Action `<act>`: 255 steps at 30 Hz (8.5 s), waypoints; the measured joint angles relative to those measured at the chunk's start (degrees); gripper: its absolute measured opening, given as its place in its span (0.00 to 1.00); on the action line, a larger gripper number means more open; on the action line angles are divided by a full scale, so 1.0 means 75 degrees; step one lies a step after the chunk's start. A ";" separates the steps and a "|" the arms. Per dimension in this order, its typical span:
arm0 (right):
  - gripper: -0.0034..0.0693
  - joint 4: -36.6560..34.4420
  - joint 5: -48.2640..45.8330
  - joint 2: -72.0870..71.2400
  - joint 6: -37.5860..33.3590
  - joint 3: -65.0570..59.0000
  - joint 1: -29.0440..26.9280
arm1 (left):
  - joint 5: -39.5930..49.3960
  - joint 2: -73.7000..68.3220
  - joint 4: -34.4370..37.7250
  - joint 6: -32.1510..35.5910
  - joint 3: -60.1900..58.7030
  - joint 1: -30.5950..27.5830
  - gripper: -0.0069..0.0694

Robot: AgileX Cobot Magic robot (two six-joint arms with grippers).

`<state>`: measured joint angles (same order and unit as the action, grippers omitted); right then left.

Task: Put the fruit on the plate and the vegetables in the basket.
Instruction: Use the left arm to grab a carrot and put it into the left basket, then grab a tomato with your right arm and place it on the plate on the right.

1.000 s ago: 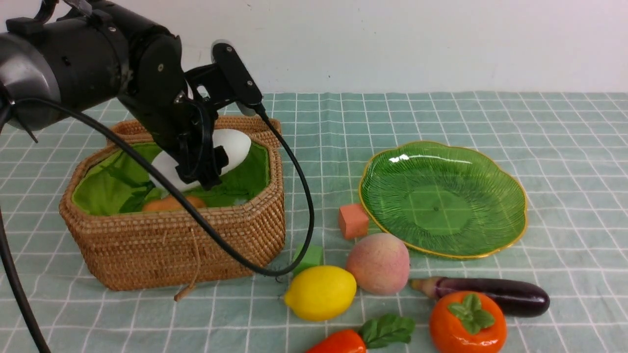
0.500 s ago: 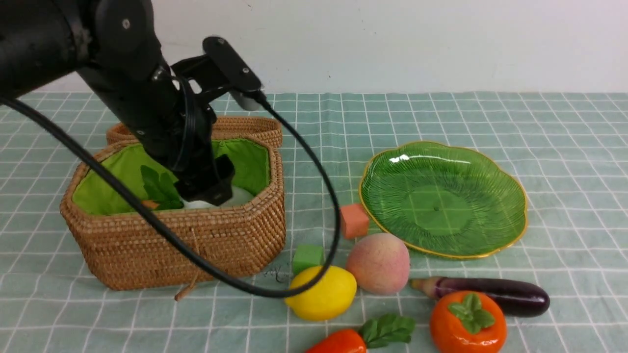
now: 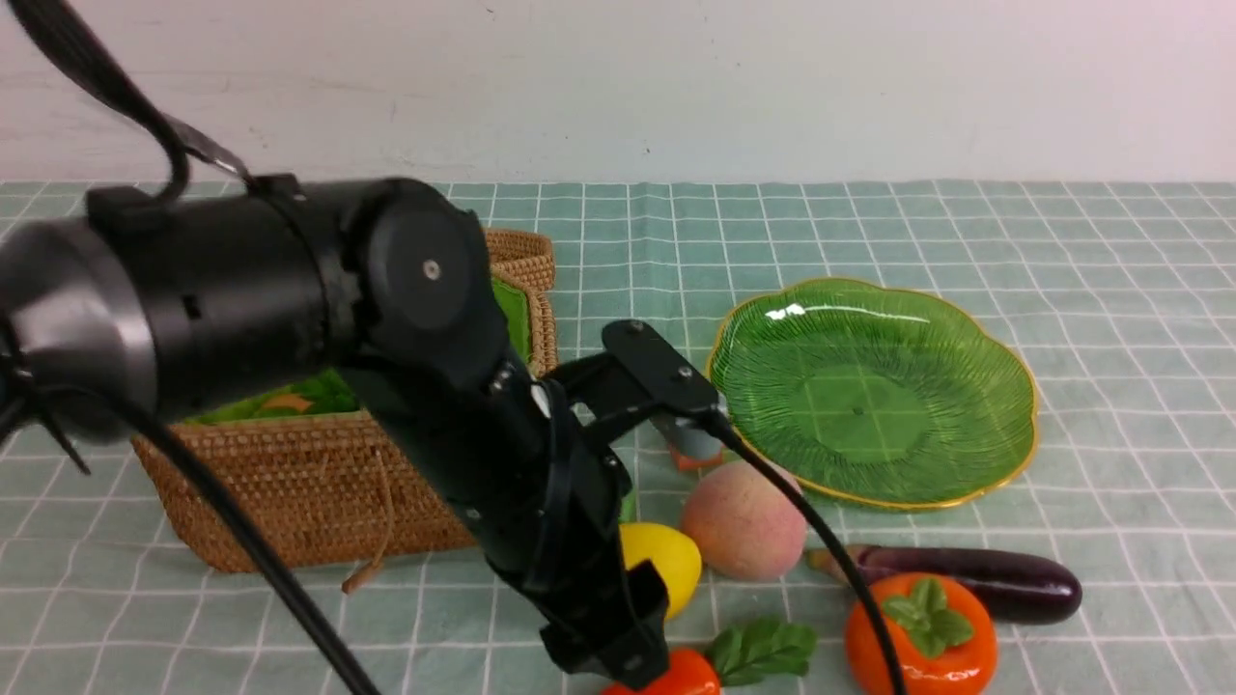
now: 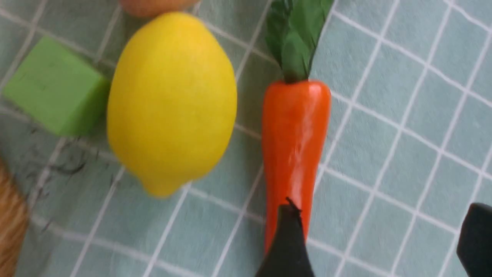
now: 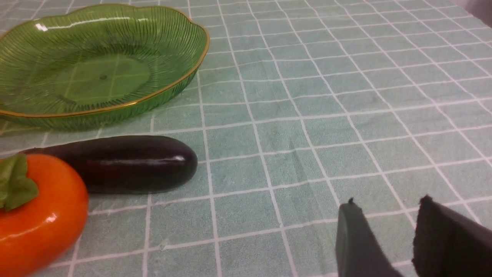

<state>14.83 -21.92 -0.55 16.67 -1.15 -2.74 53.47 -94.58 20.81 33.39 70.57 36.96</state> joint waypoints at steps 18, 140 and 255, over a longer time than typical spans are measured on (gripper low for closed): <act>0.38 0.0000 0.0000 0.0000 0.0000 0.0000 0.0000 | -0.0320 -0.1717 0.0179 -0.0233 0.0012 0.0382 0.80; 0.38 0.0000 0.0000 0.0000 0.0000 0.0000 0.0000 | 0.2282 0.7747 -0.1898 -0.3290 -0.3205 -0.2642 0.09; 0.38 0.0143 0.4817 -0.0009 0.1853 -0.0022 0.0000 | -0.4110 1.2681 -0.2775 -0.5400 -0.9630 -0.5193 0.11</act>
<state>15.90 14.21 -0.62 30.57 -1.31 -2.74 22.64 0.52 0.00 -7.11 -1.66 -1.98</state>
